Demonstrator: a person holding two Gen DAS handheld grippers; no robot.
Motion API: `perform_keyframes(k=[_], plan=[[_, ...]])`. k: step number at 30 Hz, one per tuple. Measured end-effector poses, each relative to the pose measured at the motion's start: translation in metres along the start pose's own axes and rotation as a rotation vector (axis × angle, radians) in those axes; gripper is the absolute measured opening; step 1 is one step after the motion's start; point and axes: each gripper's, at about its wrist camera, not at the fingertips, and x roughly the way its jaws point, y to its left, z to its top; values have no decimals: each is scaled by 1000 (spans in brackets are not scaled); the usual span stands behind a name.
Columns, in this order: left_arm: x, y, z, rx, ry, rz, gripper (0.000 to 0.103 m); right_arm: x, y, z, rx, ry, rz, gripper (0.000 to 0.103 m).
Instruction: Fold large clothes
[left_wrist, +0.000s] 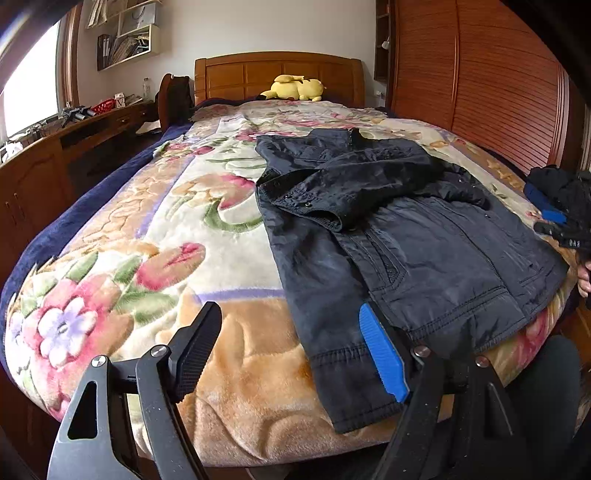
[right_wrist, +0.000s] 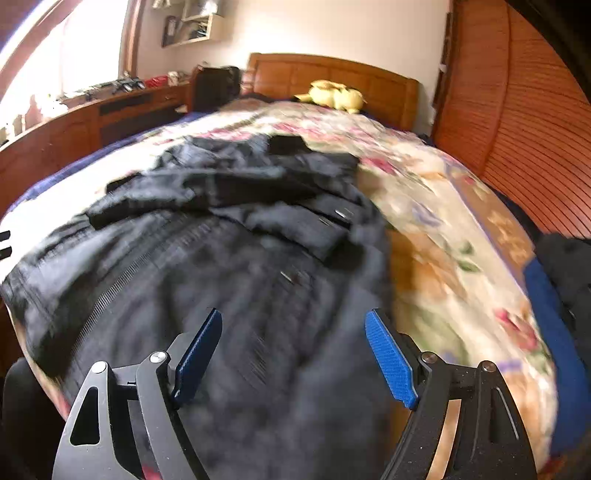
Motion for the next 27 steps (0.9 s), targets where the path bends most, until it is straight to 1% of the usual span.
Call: perform_keyframes(k=[3, 4, 5, 7, 10, 11, 13, 16, 21, 23, 27], plan=[[-2, -1, -2, -5, 1, -4, 77, -12, -14, -17, 3, 38, -23, 82], [-3, -2, -3, -7, 1, -5, 73, -14, -17, -20, 8, 48, -21, 82], [-4, -3, -3, -9, 4, -10, 72, -17, -22, -25, 17, 57, -17, 82], [-7, -4, -5, -11, 6, -13, 68, -18, -27, -28, 41, 70, -4, 82], [-14, -7, -9, -3, -3, -23, 66, -19, -37, -34, 73, 89, 40, 82], [-15, -8, -11, 1, -4, -27, 65, -20, -37, -37, 68, 95, 48, 82], [-16, -9, -15, 9, 4, -30, 61, -19, -37, -40, 43, 109, 42, 82], [-15, -9, -21, 13, 19, -39, 59, -12, -38, -44, 34, 135, 44, 82], [-11, -11, -32, 32, 50, -51, 56, -8, -42, -53, 56, 146, 69, 82], [-9, -12, -34, 38, 53, -52, 55, -8, -42, -55, 66, 138, 63, 81], [-6, -13, -38, 31, 62, -58, 55, -10, -40, -58, 74, 130, 79, 75]])
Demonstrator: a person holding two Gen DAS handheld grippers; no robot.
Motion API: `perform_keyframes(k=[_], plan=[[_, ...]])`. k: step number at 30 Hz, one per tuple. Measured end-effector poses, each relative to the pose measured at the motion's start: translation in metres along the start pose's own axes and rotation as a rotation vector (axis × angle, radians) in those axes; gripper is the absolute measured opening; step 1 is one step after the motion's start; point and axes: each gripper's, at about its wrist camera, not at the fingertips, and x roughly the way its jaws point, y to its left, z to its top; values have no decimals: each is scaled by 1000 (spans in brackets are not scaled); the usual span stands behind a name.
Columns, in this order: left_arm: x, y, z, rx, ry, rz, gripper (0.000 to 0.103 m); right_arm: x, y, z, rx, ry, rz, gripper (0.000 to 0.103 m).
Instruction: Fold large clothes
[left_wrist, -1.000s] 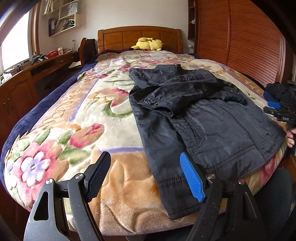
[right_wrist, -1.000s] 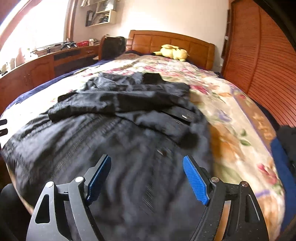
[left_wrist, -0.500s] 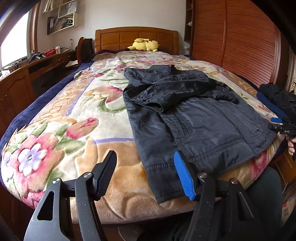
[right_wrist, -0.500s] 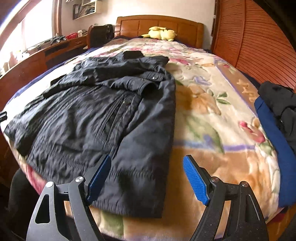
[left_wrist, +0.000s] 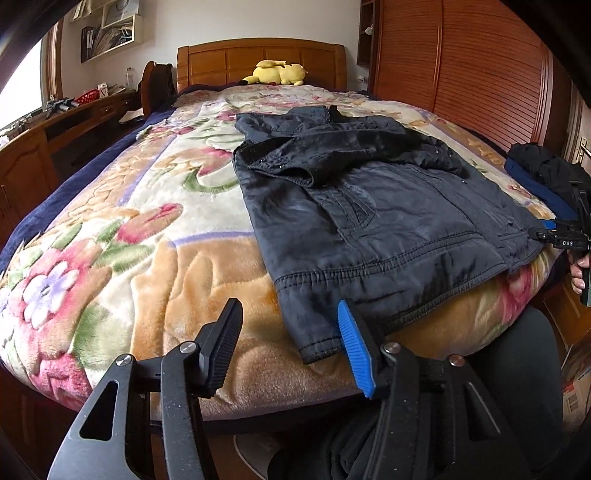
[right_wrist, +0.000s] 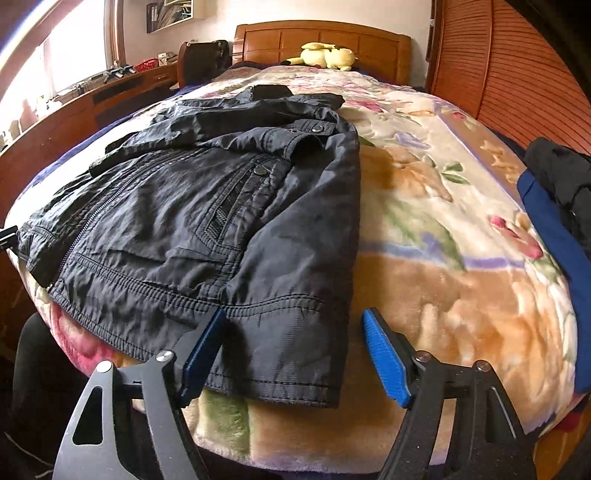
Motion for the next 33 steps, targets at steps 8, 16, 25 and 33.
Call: perform_keyframes(k=[8, 16, 25, 33], plan=[[6, -3, -2, 3, 3, 2, 55, 0, 3, -2, -8, 0, 15, 65], [3, -8, -3, 17, -9, -35, 14, -7, 6, -5, -22, -33, 84, 26], [-35, -14, 15, 26, -105, -26, 5, -44, 12, 4, -27, -150, 75, 14], [-86, -20, 35, 47, -242, -29, 5, -87, 13, 6, -55, -236, 78, 12]])
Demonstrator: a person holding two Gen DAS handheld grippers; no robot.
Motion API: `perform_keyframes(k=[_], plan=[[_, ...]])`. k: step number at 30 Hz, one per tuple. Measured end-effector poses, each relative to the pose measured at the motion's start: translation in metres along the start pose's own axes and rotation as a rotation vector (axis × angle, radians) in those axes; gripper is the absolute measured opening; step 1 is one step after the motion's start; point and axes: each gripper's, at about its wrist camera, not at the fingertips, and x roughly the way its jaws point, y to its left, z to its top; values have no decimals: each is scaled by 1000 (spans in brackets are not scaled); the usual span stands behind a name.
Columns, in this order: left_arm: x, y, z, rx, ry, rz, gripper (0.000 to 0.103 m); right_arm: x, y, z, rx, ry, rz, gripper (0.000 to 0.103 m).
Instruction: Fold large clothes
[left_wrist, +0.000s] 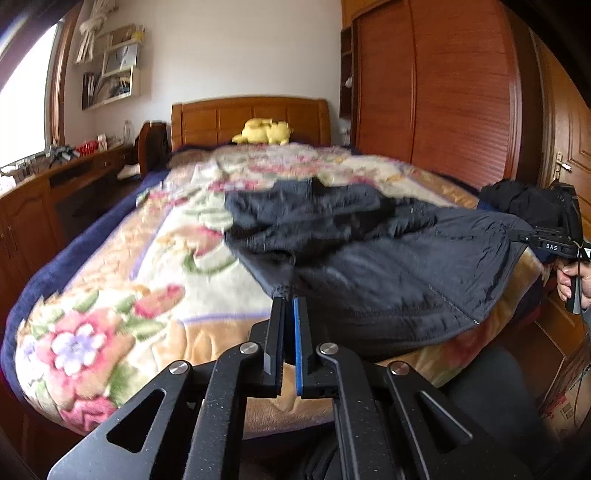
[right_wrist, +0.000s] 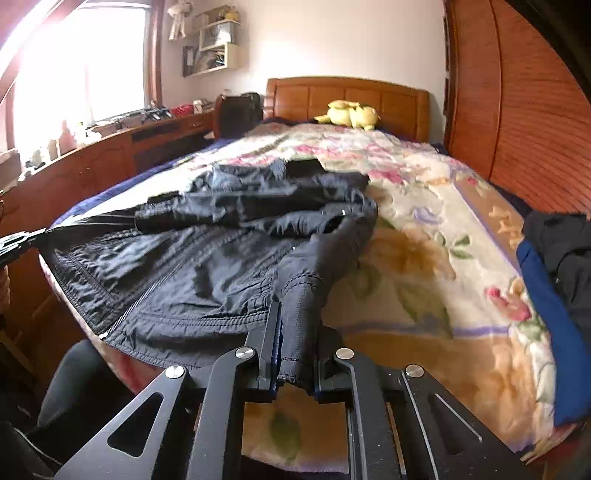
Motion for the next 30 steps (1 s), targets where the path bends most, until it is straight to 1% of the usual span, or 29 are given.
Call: perform_keyframes(k=[3, 6, 8, 10, 11, 12, 14, 15, 18, 19, 20, 22, 23, 24, 26, 30], plan=[[-22, -3, 16, 18, -63, 13, 4, -22, 1, 9, -4, -41, 7, 12], [-46, -3, 33, 34, -130, 31, 0, -47, 3, 17, -25, -85, 6, 12], [-68, -1, 49, 50, -208, 60, 0, -62, 5, 24, -45, -110, 0, 12], [-77, 2, 59, 52, -219, 40, 0, -72, 7, 29, -67, -121, -6, 11], [-77, 4, 63, 58, -222, 71, 0, -74, 9, 31, -79, -119, -8, 11], [-73, 7, 64, 66, -203, 82, 0, -73, 11, 32, -92, -116, -17, 11], [-62, 14, 59, 46, -155, 74, 0, -65, 17, 32, -122, -97, -32, 11], [-56, 16, 53, 41, -129, 73, 0, -60, 19, 31, -118, -85, -28, 11], [-28, 28, 28, 16, -15, 60, 1, -47, 21, 23, -116, -60, -23, 11], [-21, 29, 23, 8, 13, 53, 3, -46, 23, 27, -110, -56, -19, 11], [-8, 33, 11, -2, 60, 43, 7, -44, 21, 26, -103, -50, -15, 11], [7, 32, -5, -6, 106, 38, 25, -42, 21, 29, -102, -41, -18, 11], [17, 32, -15, -11, 139, 36, 29, -41, 20, 28, -105, -38, -20, 11], [23, 29, -24, -17, 164, 28, 36, -42, 21, 33, -103, -36, -21, 11], [33, 26, -44, -36, 213, 2, 38, -43, 22, 35, -101, -33, -22, 11], [40, 16, -64, -56, 246, -29, 45, -38, 27, 36, -112, -26, -28, 11]])
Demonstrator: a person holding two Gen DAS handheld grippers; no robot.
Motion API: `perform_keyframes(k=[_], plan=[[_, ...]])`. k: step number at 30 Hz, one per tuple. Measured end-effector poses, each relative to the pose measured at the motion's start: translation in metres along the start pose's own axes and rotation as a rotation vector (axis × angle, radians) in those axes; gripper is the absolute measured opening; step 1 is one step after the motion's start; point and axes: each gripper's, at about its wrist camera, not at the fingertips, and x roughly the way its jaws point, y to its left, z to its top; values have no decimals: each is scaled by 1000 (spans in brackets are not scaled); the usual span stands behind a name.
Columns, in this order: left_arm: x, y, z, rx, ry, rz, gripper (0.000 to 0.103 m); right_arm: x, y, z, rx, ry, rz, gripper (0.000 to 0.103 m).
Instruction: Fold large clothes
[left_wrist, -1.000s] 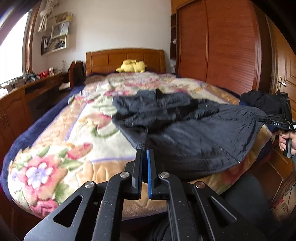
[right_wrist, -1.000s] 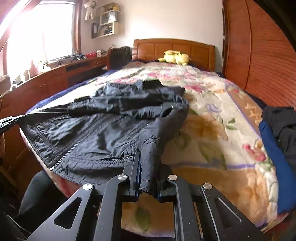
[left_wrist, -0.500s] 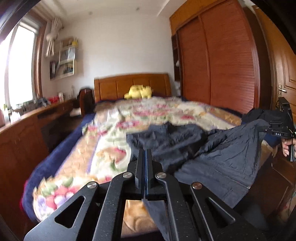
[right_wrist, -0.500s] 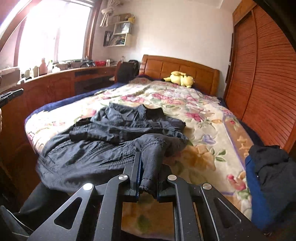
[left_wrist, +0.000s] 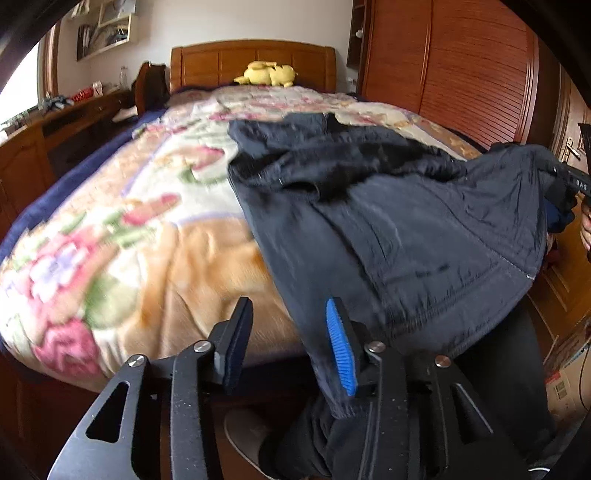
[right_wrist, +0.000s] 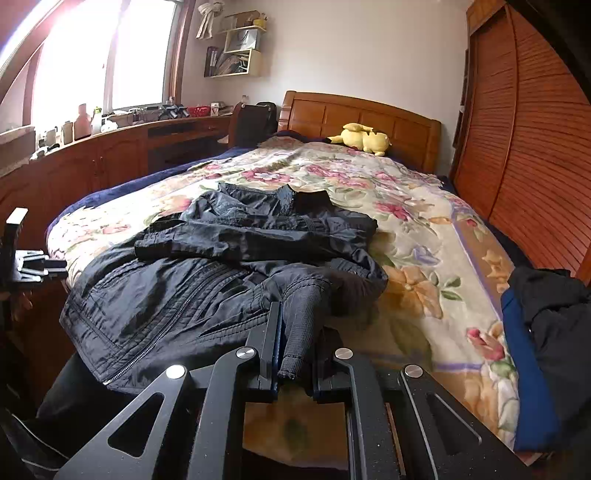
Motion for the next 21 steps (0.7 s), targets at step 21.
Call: perform_keyframes(k=[21], plan=[[10, -18, -26, -33, -3, -142, 10, 5, 0, -8, 1, 3, 5, 12]])
